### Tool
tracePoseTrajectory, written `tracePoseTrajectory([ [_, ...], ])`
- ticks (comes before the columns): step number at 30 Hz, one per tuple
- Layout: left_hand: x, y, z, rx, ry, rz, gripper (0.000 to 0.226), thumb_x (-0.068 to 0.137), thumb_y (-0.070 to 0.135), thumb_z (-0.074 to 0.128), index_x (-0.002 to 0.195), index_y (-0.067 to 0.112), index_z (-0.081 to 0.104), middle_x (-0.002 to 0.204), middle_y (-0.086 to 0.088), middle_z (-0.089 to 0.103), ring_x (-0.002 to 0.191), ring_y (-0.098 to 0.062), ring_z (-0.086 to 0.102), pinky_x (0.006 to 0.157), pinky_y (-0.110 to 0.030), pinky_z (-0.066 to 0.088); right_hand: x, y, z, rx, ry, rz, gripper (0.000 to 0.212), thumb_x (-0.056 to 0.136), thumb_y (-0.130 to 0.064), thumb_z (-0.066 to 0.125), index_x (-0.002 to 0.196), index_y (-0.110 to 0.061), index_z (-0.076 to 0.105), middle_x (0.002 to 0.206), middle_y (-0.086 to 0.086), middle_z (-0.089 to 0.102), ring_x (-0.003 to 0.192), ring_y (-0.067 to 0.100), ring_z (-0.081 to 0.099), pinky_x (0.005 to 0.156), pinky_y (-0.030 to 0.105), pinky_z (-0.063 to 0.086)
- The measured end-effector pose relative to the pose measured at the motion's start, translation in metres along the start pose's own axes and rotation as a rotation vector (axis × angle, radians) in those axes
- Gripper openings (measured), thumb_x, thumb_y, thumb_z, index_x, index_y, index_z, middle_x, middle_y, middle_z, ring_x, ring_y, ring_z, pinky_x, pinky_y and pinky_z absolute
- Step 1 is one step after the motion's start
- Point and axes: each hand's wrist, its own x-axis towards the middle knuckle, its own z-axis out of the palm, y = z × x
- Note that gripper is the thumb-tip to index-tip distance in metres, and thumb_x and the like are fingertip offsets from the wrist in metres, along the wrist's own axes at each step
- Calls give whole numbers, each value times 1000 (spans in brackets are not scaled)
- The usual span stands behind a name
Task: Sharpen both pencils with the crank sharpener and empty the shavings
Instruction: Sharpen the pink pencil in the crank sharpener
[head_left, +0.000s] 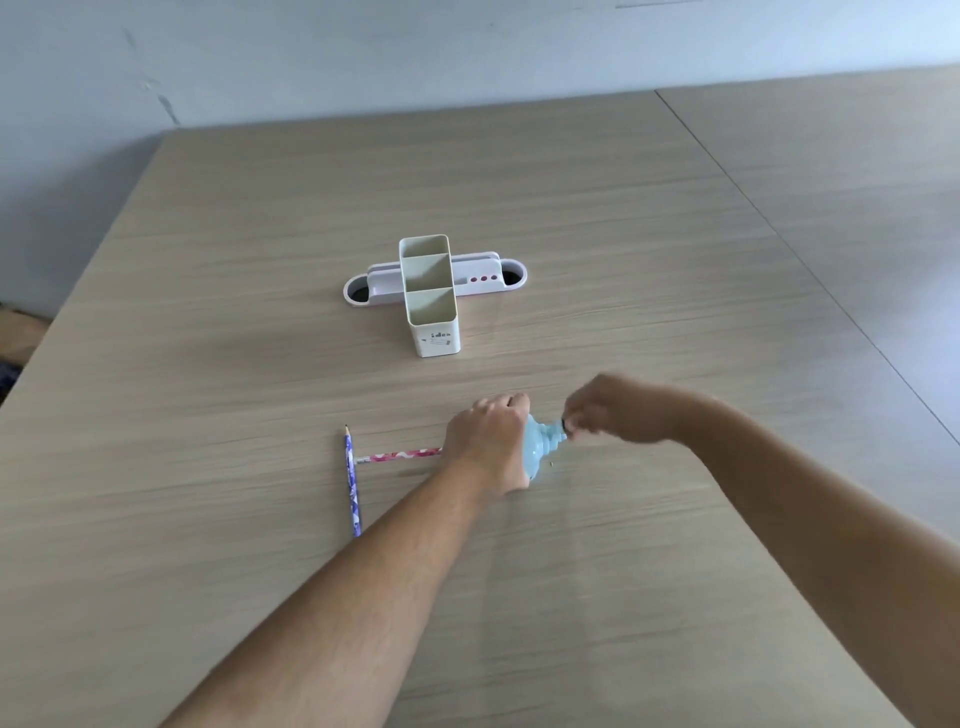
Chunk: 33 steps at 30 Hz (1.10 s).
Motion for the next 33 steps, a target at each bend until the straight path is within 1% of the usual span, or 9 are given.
tracePoseTrajectory([
  [3,0,2,-1,18,-27,-14,62,58,31,80,108,16,47,110,-2,61,100,-26,58,70,-33,45,32,-1,15,-55,151,158,22,92,-19,49,100,-17,68,91,4,68,87,23,59,76,31,44],
  [6,1,4,-3,-4,-28,-46,57,57,29,80,102,17,46,109,0,60,100,-25,57,70,-32,43,30,1,55,-169,36,242,23,91,-15,46,102,-12,65,107,12,67,101,30,61,78,32,45],
  [11,-1,2,-2,-18,-19,-35,56,58,29,79,102,16,47,108,-2,60,100,-26,58,72,-34,46,-16,2,30,66,-238,79,31,91,-19,47,67,-29,62,64,-9,61,64,3,60,71,26,45],
  [14,-1,3,-3,-3,-8,-7,57,58,28,78,104,15,48,107,-3,61,98,-28,59,68,-33,43,6,-1,-1,89,-11,69,33,90,-17,49,63,-33,60,59,-12,58,62,4,55,65,23,42],
  [17,-2,5,-5,21,-41,-27,62,58,30,80,108,15,47,111,-3,60,102,-26,58,73,-35,47,36,-3,16,-76,105,158,22,90,-9,45,87,-16,66,76,-4,61,77,17,54,64,26,40],
  [20,0,5,-4,6,-42,-52,59,58,29,81,104,17,46,110,-2,60,101,-25,57,73,-34,46,31,3,54,-112,-98,268,18,88,-4,45,87,-7,63,80,8,65,69,19,61,58,26,42],
  [24,0,3,-2,-10,-22,-45,55,60,27,79,103,16,47,109,-2,60,100,-25,58,74,-35,48,-2,5,31,179,-409,183,29,93,-16,40,70,-19,57,56,1,58,51,5,65,41,16,45],
  [30,0,3,-2,14,-21,-14,62,60,29,79,111,15,47,110,-3,61,99,-27,59,72,-35,48,37,0,-4,218,-29,148,31,94,-8,43,68,-18,58,59,-1,58,57,9,63,39,16,43],
  [33,1,3,-2,1,-23,-30,58,59,29,79,106,16,47,110,-2,61,100,-26,59,74,-35,48,47,6,31,140,-69,258,27,94,-6,39,78,-15,59,61,1,58,53,10,59,37,18,41],
])
